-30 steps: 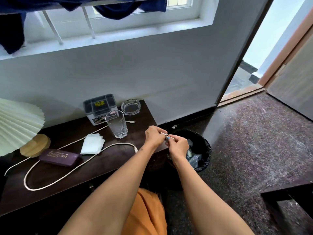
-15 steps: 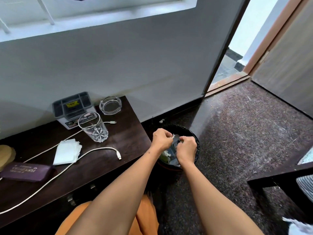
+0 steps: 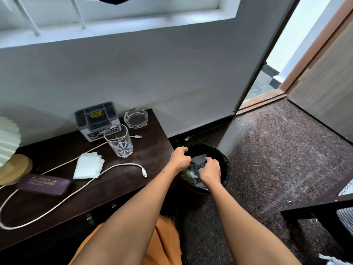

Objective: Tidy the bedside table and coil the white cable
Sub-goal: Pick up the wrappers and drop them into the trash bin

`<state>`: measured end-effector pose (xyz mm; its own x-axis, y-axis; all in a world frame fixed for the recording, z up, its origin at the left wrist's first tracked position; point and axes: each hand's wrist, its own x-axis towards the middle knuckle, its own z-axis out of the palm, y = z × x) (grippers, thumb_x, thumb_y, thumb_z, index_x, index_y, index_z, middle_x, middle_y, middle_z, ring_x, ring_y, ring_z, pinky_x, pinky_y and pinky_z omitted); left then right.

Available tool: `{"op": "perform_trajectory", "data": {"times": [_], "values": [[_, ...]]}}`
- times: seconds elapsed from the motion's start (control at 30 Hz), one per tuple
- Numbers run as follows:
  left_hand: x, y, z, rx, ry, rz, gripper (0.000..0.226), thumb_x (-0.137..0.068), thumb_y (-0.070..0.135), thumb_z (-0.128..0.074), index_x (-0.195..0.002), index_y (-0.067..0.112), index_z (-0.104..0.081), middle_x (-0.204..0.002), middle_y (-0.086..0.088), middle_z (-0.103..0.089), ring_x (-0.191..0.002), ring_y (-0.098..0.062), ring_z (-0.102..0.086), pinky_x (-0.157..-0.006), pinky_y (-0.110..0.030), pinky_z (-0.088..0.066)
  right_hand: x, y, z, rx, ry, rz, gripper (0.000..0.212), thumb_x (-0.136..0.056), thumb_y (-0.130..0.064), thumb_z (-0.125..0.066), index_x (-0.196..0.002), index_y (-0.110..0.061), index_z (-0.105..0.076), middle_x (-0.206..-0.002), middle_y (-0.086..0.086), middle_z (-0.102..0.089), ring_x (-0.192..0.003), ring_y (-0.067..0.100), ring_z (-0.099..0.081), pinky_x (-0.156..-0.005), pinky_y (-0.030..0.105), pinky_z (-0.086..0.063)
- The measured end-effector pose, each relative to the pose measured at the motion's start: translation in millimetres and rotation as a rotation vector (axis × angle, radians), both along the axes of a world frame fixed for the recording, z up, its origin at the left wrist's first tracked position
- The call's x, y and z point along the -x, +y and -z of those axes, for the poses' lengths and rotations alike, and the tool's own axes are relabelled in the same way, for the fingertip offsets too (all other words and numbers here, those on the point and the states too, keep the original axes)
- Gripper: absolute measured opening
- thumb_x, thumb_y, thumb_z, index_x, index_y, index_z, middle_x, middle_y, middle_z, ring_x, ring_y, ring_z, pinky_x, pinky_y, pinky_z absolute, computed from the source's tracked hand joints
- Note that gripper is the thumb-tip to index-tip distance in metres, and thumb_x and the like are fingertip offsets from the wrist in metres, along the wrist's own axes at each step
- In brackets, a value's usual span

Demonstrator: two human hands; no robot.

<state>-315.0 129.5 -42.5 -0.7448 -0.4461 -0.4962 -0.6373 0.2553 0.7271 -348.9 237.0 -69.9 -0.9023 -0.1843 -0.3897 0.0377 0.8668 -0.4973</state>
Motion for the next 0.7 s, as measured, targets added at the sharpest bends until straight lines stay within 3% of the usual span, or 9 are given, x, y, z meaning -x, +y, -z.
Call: {"op": "perform_trajectory", "data": {"times": [0.13,0.37,0.7], "values": [[-30,-19,-12,0.018,0.046,-0.082,0.051,-0.085,0.002,-0.045,-0.136,0.007,-0.043,-0.126,-0.007,-0.055,-0.118,-0.021,-0.05,-0.099,-0.025,-0.038,-17,-20,-20,0.041,0.03,-0.031,0.054,-0.085,-0.008,-0.053,-0.137,-0.008,-0.041,-0.14,0.017,-0.04,-0.127,0.034,-0.044,-0.104,0.038,-0.037],[-106,-50,-24,0.04,0.108,-0.284,0.057,-0.084,0.005,-0.044,-0.14,0.007,-0.036,-0.121,-0.009,-0.061,-0.115,-0.025,-0.055,-0.094,-0.027,-0.043,-65,-63,-55,0.091,0.083,-0.161,0.051,-0.086,-0.011,-0.053,-0.135,-0.005,-0.042,-0.138,0.019,-0.042,-0.126,0.034,-0.045,-0.101,0.038,-0.039],[-248,-126,-33,0.202,0.126,-0.651,0.041,-0.088,0.008,-0.047,-0.129,0.003,-0.048,-0.128,-0.02,-0.058,-0.121,-0.033,-0.052,-0.098,-0.03,-0.038,-161,-141,-77,0.119,0.108,-0.456,0.043,-0.085,-0.014,-0.054,-0.127,-0.005,-0.048,-0.135,0.019,-0.045,-0.125,0.035,-0.045,-0.104,0.037,-0.037]]}}
